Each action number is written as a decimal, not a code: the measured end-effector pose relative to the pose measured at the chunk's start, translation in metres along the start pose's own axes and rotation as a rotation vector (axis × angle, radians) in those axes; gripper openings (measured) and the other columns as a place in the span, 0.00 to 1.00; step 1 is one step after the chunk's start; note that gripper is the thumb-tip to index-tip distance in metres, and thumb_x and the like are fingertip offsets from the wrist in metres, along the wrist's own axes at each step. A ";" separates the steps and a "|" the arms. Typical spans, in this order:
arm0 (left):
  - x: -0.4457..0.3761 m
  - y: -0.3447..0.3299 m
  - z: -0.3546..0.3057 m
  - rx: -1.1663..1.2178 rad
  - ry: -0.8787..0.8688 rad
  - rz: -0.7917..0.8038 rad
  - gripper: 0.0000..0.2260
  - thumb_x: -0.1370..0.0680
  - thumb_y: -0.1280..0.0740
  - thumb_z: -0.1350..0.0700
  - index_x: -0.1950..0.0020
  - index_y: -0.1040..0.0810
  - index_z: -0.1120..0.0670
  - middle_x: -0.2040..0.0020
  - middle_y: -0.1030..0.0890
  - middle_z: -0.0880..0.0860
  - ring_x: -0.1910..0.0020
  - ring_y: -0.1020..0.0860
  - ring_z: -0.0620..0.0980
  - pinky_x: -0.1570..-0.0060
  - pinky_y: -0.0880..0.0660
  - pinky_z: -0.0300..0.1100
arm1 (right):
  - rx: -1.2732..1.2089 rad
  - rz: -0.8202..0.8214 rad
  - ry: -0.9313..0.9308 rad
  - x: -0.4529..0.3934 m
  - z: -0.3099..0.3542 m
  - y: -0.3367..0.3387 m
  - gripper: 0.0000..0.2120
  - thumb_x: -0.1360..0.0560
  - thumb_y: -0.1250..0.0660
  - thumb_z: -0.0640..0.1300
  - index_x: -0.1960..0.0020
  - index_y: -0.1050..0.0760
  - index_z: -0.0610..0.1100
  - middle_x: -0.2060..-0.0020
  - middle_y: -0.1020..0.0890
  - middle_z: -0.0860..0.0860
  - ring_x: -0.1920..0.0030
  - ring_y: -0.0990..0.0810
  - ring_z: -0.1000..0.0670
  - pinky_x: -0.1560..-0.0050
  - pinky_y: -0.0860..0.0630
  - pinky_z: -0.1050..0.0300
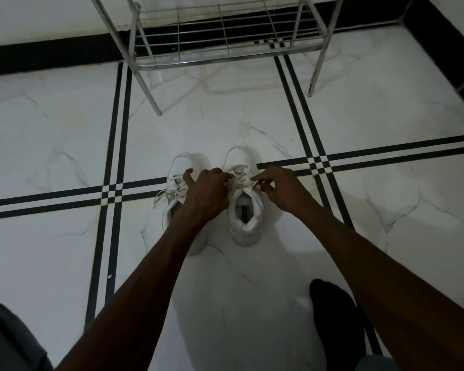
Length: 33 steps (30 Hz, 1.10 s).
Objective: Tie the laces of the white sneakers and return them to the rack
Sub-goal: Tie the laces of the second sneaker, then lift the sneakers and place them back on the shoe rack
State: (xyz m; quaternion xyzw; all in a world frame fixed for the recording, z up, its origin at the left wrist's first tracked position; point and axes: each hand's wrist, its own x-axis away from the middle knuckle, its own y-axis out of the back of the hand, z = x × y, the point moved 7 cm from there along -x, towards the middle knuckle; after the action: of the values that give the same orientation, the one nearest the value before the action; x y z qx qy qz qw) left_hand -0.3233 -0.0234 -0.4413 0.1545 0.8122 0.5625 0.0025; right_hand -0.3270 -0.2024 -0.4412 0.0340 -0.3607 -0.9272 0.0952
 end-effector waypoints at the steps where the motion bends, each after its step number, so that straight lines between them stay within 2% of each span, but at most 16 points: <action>1: 0.000 -0.001 0.003 0.012 0.033 -0.017 0.14 0.23 0.34 0.58 0.40 0.17 0.49 0.41 0.18 0.48 0.35 0.23 0.53 0.29 0.48 0.64 | -0.001 -0.006 -0.027 0.001 -0.001 0.000 0.09 0.26 0.29 0.35 0.47 0.15 0.39 0.53 0.14 0.42 0.52 0.17 0.46 0.47 0.23 0.55; 3: 0.002 -0.003 0.007 0.045 0.118 -0.060 0.11 0.22 0.35 0.60 0.47 0.15 0.49 0.45 0.17 0.48 0.38 0.22 0.52 0.30 0.46 0.61 | -0.005 -0.033 -0.056 0.003 -0.002 -0.001 0.07 0.26 0.30 0.35 0.50 0.14 0.39 0.56 0.13 0.43 0.56 0.17 0.49 0.52 0.24 0.58; 6: 0.007 -0.005 0.001 0.004 0.142 -0.100 0.12 0.24 0.36 0.64 0.54 0.15 0.50 0.51 0.18 0.50 0.40 0.22 0.55 0.30 0.45 0.60 | 0.108 -0.106 -0.050 0.003 -0.002 -0.007 0.04 0.26 0.30 0.36 0.56 0.16 0.39 0.60 0.14 0.45 0.58 0.18 0.47 0.57 0.23 0.52; 9: 0.011 -0.006 -0.006 -0.176 0.042 -0.138 0.16 0.28 0.35 0.67 0.50 0.13 0.52 0.46 0.17 0.54 0.39 0.24 0.60 0.29 0.43 0.62 | 0.411 -0.106 0.032 0.002 0.003 -0.015 0.03 0.30 0.29 0.33 0.59 0.20 0.40 0.61 0.17 0.44 0.57 0.20 0.42 0.59 0.23 0.46; 11: 0.014 -0.004 -0.005 -0.232 -0.016 -0.174 0.18 0.32 0.37 0.66 0.50 0.12 0.55 0.48 0.16 0.56 0.42 0.23 0.61 0.31 0.43 0.62 | 0.569 -0.076 0.080 0.005 0.006 -0.020 0.06 0.33 0.26 0.33 0.59 0.20 0.41 0.61 0.17 0.44 0.55 0.21 0.41 0.59 0.22 0.46; 13: 0.015 -0.004 -0.005 -0.268 -0.049 -0.192 0.20 0.37 0.41 0.64 0.55 0.12 0.55 0.53 0.16 0.55 0.46 0.23 0.61 0.35 0.41 0.60 | 0.641 -0.077 0.130 0.009 0.008 -0.020 0.08 0.36 0.25 0.34 0.59 0.20 0.41 0.62 0.18 0.44 0.55 0.21 0.41 0.59 0.22 0.47; 17: 0.012 0.000 -0.002 -0.252 -0.041 -0.214 0.21 0.41 0.41 0.63 0.59 0.13 0.52 0.57 0.16 0.52 0.48 0.22 0.58 0.44 0.43 0.53 | 0.671 -0.052 0.157 0.010 0.003 -0.023 0.07 0.36 0.25 0.33 0.62 0.21 0.40 0.64 0.18 0.43 0.58 0.21 0.40 0.61 0.22 0.48; 20: 0.010 0.000 0.000 -0.189 -0.005 -0.189 0.19 0.40 0.42 0.63 0.60 0.14 0.51 0.59 0.18 0.50 0.47 0.23 0.56 0.47 0.45 0.51 | 0.584 -0.045 0.131 0.004 -0.005 -0.023 0.04 0.32 0.29 0.33 0.63 0.21 0.40 0.65 0.18 0.43 0.60 0.20 0.39 0.58 0.22 0.45; 22: 0.009 -0.003 0.007 -0.126 0.050 -0.168 0.14 0.33 0.38 0.65 0.59 0.15 0.52 0.58 0.18 0.50 0.45 0.24 0.57 0.46 0.44 0.51 | 0.493 -0.054 0.055 -0.002 -0.008 -0.020 0.06 0.28 0.32 0.34 0.63 0.20 0.39 0.67 0.18 0.42 0.63 0.19 0.40 0.59 0.21 0.47; 24: 0.010 -0.006 0.014 -0.071 0.055 -0.180 0.08 0.26 0.32 0.63 0.59 0.16 0.53 0.55 0.17 0.51 0.43 0.24 0.59 0.45 0.41 0.53 | 0.305 0.003 -0.053 -0.004 -0.009 -0.016 0.09 0.23 0.34 0.39 0.60 0.19 0.38 0.65 0.18 0.41 0.64 0.20 0.43 0.62 0.24 0.51; 26: 0.015 -0.004 0.020 -0.015 0.036 -0.214 0.04 0.23 0.30 0.57 0.55 0.15 0.53 0.49 0.16 0.50 0.40 0.25 0.60 0.46 0.37 0.54 | 0.074 0.112 -0.152 0.001 -0.010 -0.015 0.10 0.20 0.36 0.47 0.52 0.21 0.42 0.60 0.20 0.44 0.62 0.22 0.46 0.62 0.26 0.52; 29: 0.027 0.008 0.034 0.066 0.066 -0.299 0.08 0.21 0.30 0.49 0.46 0.16 0.50 0.39 0.19 0.50 0.32 0.30 0.59 0.40 0.37 0.55 | -0.216 0.361 -0.486 0.025 -0.022 -0.027 0.28 0.22 0.39 0.63 0.29 0.34 0.48 0.44 0.24 0.50 0.46 0.20 0.46 0.57 0.17 0.48; 31: 0.035 0.021 0.048 0.104 0.131 -0.358 0.14 0.20 0.33 0.44 0.39 0.18 0.49 0.34 0.22 0.50 0.29 0.33 0.58 0.35 0.39 0.57 | -0.266 0.387 -0.504 0.032 -0.017 -0.033 0.36 0.27 0.32 0.64 0.24 0.40 0.53 0.37 0.25 0.52 0.40 0.22 0.46 0.51 0.16 0.46; 33: 0.045 0.032 0.069 0.154 0.210 -0.415 0.18 0.20 0.34 0.41 0.36 0.19 0.50 0.33 0.22 0.53 0.30 0.32 0.59 0.35 0.35 0.58 | -0.217 0.329 -0.434 0.032 -0.011 -0.038 0.38 0.31 0.26 0.62 0.26 0.38 0.55 0.36 0.22 0.50 0.41 0.20 0.46 0.52 0.16 0.44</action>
State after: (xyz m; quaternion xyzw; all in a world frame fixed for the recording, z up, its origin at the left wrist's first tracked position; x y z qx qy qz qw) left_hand -0.3463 0.0614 -0.4298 -0.0753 0.8628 0.4995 0.0219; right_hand -0.3626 -0.1886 -0.4742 -0.2343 -0.2719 -0.9181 0.1682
